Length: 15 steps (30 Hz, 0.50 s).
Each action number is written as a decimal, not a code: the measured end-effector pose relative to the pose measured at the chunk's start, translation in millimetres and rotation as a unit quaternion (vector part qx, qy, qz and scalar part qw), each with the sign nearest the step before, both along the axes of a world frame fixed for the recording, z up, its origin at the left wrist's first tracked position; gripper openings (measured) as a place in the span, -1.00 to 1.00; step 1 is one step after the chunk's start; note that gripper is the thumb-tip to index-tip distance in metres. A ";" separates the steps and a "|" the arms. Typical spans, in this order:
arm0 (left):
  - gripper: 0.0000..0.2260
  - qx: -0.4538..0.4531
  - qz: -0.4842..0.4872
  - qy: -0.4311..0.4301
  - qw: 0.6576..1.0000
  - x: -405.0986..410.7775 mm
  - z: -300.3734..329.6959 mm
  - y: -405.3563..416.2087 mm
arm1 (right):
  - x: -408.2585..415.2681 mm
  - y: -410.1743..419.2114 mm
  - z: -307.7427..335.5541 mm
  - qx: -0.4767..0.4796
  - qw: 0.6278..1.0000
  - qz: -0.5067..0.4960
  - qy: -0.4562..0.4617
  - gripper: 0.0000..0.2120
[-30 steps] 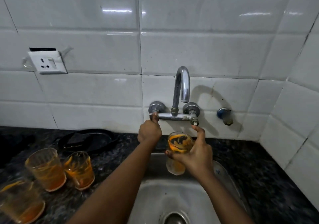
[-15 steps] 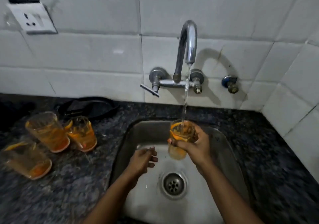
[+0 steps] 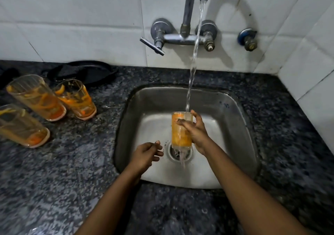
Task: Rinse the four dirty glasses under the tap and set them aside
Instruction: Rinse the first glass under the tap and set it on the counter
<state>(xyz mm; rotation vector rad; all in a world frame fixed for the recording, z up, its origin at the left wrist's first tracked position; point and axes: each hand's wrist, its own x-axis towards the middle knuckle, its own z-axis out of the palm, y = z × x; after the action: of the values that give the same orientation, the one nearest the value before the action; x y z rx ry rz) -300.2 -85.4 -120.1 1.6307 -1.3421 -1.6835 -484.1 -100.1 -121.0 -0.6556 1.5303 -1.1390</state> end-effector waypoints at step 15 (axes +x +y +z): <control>-0.75 0.037 -0.043 -0.019 0.998 -7.7 -11.8 -15.6 | -13.6 -19.7 -45.7 0.274 0.947 0.113 -0.125 -0.65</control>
<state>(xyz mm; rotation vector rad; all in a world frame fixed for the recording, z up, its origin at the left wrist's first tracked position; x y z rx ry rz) -307.9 -101.0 -131.9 1.6755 -1.4019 -1.7814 -497.7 -119.8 -166.7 -0.2835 1.4199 -0.5552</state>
